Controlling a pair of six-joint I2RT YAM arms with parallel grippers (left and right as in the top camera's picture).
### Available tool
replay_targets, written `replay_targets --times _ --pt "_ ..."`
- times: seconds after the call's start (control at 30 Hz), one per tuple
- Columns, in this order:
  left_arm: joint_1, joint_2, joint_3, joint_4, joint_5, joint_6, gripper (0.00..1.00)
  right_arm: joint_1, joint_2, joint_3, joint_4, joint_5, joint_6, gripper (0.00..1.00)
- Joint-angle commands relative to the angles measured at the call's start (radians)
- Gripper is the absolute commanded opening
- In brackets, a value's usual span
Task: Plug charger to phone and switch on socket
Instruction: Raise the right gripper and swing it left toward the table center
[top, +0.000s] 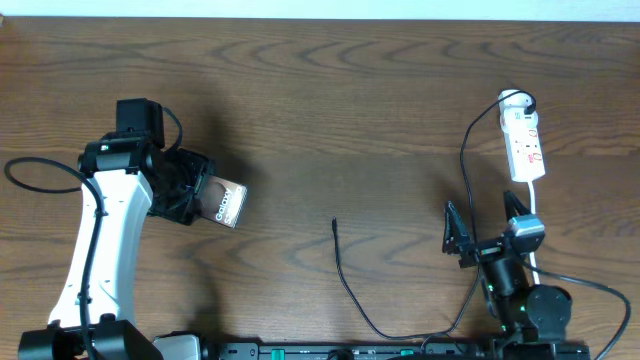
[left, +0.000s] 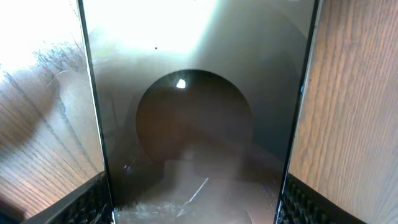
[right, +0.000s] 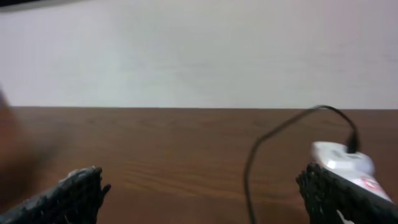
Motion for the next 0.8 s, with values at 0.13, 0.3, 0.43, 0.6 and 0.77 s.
replay_targets --times 0.13,0.3,0.43,0.6,0.77 --pt "-0.002 -0.02 0.01 0.0 -0.006 -0.002 0.07 -0.002 0.404 0.37 -0.116 -0.296 -0.052 0.99" --pt "-0.002 -0.02 0.01 0.0 -0.006 -0.002 0.08 -0.002 0.765 0.663 -0.219 -0.676 -0.051 0.99" --pt "-0.002 -0.02 0.01 0.0 -0.006 -0.006 0.07 0.01 1.003 0.796 -0.132 -1.091 -0.034 0.99" --pt "-0.002 -0.02 0.01 0.001 -0.006 -0.029 0.07 0.017 1.204 0.828 0.143 -1.262 0.028 0.99" --pt "-0.002 -0.02 0.01 0.004 -0.006 -0.028 0.07 0.029 1.319 0.828 0.378 -1.197 0.248 0.99"
